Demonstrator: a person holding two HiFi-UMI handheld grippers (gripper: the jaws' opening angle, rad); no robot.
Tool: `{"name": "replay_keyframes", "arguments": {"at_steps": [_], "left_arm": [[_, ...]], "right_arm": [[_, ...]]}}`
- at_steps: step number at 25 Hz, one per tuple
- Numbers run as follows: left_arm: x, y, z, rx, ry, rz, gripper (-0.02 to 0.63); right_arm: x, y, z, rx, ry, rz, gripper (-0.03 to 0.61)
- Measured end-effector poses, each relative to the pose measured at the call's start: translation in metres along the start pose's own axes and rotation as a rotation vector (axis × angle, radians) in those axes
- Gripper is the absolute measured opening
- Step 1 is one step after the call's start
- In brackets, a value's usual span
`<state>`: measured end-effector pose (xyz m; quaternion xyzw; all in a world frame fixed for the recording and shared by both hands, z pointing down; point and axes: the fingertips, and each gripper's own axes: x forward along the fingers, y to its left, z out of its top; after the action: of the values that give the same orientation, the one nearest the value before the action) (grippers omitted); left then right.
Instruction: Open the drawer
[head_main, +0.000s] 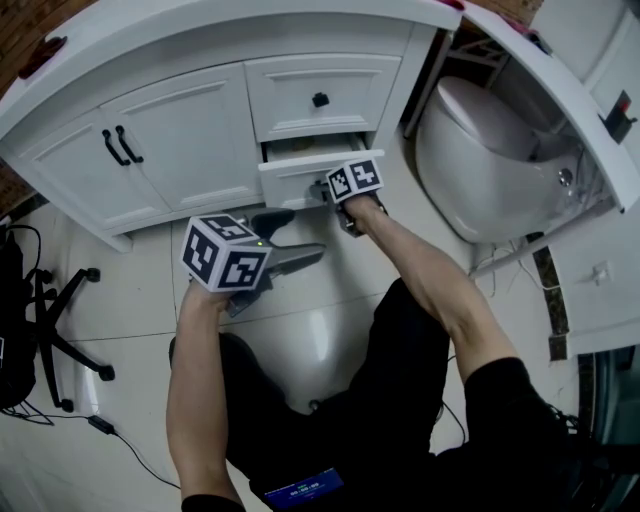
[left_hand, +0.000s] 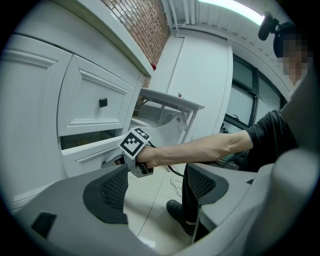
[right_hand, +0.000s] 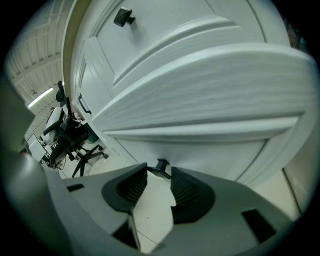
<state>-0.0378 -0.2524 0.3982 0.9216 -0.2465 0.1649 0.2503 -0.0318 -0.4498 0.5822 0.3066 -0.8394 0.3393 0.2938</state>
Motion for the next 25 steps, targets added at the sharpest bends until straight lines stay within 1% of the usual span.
{"name": "replay_keyframes", "arguments": {"at_steps": [10, 18, 25], "left_arm": [[-0.003, -0.006, -0.002, 0.003, 0.000, 0.000, 0.374], [0.003, -0.016, -0.002, 0.016, 0.012, -0.025, 0.374], [0.004, -0.026, 0.002, 0.019, -0.003, -0.038, 0.374]], "right_arm": [[-0.006, 0.004, -0.011, -0.008, 0.025, -0.001, 0.170], [-0.010, 0.010, -0.021, -0.025, 0.049, -0.004, 0.170], [-0.014, 0.013, -0.028, -0.040, 0.064, -0.003, 0.169]]}}
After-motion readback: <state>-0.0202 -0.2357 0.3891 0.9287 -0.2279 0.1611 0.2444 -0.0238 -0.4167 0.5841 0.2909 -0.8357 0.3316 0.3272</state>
